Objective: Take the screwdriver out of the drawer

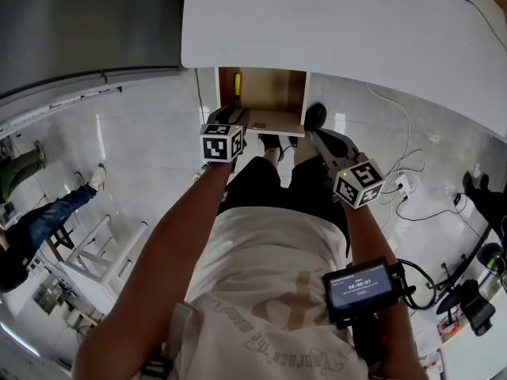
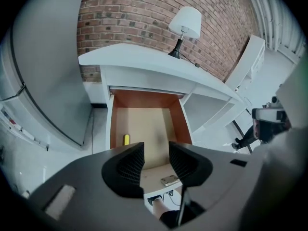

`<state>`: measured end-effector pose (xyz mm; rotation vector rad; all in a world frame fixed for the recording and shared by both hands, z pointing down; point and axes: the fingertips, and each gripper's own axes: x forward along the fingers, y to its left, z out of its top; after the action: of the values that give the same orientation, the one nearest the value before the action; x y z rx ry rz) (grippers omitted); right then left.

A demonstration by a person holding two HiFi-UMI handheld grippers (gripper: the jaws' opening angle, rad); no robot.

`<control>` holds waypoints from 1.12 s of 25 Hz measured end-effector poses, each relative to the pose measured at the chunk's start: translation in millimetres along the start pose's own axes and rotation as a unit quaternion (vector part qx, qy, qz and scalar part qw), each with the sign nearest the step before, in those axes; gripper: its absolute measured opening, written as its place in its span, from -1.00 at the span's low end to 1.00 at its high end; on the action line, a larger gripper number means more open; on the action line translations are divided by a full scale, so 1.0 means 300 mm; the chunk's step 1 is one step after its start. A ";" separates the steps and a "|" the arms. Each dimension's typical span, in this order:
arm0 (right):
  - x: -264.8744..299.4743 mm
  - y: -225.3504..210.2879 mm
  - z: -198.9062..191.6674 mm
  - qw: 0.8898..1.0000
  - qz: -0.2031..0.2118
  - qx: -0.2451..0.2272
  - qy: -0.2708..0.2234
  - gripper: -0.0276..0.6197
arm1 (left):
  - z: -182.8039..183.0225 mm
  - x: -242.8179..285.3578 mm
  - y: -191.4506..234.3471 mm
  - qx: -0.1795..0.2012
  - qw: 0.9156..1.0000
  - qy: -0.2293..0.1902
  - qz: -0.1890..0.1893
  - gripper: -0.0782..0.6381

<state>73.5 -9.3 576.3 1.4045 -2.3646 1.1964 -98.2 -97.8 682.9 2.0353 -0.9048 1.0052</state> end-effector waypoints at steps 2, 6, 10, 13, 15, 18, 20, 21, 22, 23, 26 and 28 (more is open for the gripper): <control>0.005 -0.010 -0.001 1.000 -0.001 0.004 -0.001 -0.90 | -0.001 0.016 0.020 -0.003 1.000 0.005 0.008 -0.32; 0.003 -0.035 -0.011 1.000 -0.002 0.014 -0.003 -0.90 | -0.001 0.048 0.037 -0.006 1.000 0.012 0.014 -0.32; 0.015 -0.057 -0.033 1.000 -0.002 0.022 0.000 -0.90 | -0.002 0.091 0.066 -0.001 1.000 0.019 0.018 -0.32; 0.029 -0.075 -0.050 1.000 0.000 0.027 0.002 -0.90 | 0.003 0.131 0.093 -0.005 0.999 0.023 0.026 -0.32; 0.034 -0.084 -0.060 1.000 0.001 0.029 0.001 -0.90 | 0.009 0.154 0.099 -0.007 0.999 0.023 0.030 -0.32; 0.030 -0.086 -0.078 0.999 0.001 0.035 0.002 -0.90 | 0.007 0.176 0.098 -0.002 0.999 0.024 0.032 -0.32; 0.029 -0.097 -0.077 0.999 0.001 0.038 0.001 -0.90 | 0.015 0.196 0.097 0.004 0.999 0.025 0.032 -0.32; 0.032 -0.105 -0.075 0.999 0.000 0.038 0.000 -0.90 | 0.020 0.207 0.097 0.009 0.999 0.027 0.032 -0.32; 0.034 -0.112 -0.074 0.999 0.000 0.039 -0.002 -0.90 | 0.024 0.218 0.099 0.014 0.999 0.028 0.032 -0.32; 0.037 -0.118 -0.077 0.999 -0.001 0.040 -0.003 -0.90 | 0.024 0.227 0.101 0.017 0.999 0.030 0.033 -0.32; 0.046 -0.122 -0.093 0.999 0.000 0.044 -0.001 -0.90 | 0.010 0.251 0.122 0.011 0.998 0.037 0.040 -0.32; 0.053 -0.115 -0.105 0.999 0.003 0.045 0.001 -0.90 | -0.001 0.267 0.140 0.003 0.998 0.041 0.046 -0.32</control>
<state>83.8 -6.7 624.5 1.4227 -2.3429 1.3196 -95.5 -141.9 761.7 1.9567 -0.9609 1.1348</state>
